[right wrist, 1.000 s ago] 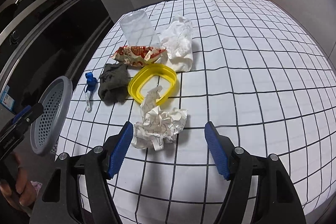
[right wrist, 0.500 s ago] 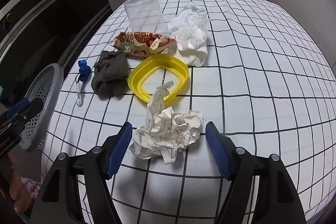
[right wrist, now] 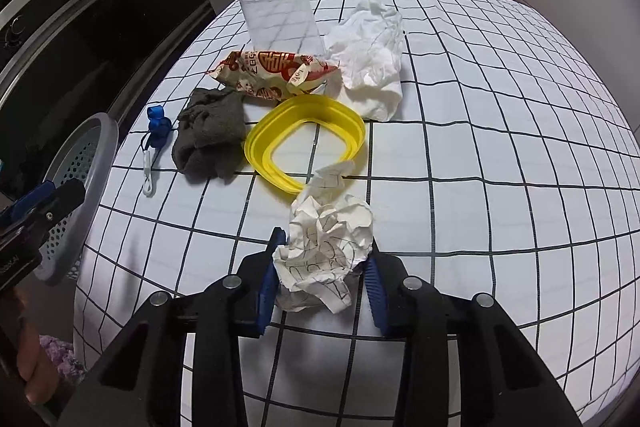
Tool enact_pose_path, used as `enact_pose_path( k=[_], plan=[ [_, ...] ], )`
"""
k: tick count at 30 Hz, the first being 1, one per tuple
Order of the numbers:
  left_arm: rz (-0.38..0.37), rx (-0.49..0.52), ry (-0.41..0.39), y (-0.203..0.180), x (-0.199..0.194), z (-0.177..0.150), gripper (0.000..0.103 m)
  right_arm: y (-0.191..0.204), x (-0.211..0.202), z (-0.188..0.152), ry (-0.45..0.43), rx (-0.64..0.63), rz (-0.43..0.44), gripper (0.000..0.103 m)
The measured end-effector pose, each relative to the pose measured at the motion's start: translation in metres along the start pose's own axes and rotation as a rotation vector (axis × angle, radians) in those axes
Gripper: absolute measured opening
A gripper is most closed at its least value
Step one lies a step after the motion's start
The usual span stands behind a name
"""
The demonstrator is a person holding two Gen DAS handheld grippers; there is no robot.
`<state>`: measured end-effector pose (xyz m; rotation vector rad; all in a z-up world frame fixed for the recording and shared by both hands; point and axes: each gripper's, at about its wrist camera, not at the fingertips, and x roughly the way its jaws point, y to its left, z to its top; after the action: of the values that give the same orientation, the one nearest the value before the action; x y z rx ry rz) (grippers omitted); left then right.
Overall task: Collect trash
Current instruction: 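Grasp the crumpled white paper with the right tool, then grasp the blue clip with the left tool while the right tool holds the paper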
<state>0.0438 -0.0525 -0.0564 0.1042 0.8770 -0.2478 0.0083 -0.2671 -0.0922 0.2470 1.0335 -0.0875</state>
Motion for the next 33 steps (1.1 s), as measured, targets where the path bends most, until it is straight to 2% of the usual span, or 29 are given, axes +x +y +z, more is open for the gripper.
enact_pose_path(
  k=[12,25,33],
  plan=[
    [0.005,-0.009,-0.004,0.001,0.006,0.005,0.082,-0.014,-0.020,0.009,-0.076,0.072,0.009,0.036],
    [0.005,-0.057,0.025,0.005,0.037,0.017,0.084,-0.010,-0.018,0.018,-0.087,0.087,0.033,0.036],
    [-0.017,-0.030,0.048,-0.016,0.059,0.025,0.085,-0.007,-0.018,0.021,-0.087,0.073,0.047,0.036]
  ],
)
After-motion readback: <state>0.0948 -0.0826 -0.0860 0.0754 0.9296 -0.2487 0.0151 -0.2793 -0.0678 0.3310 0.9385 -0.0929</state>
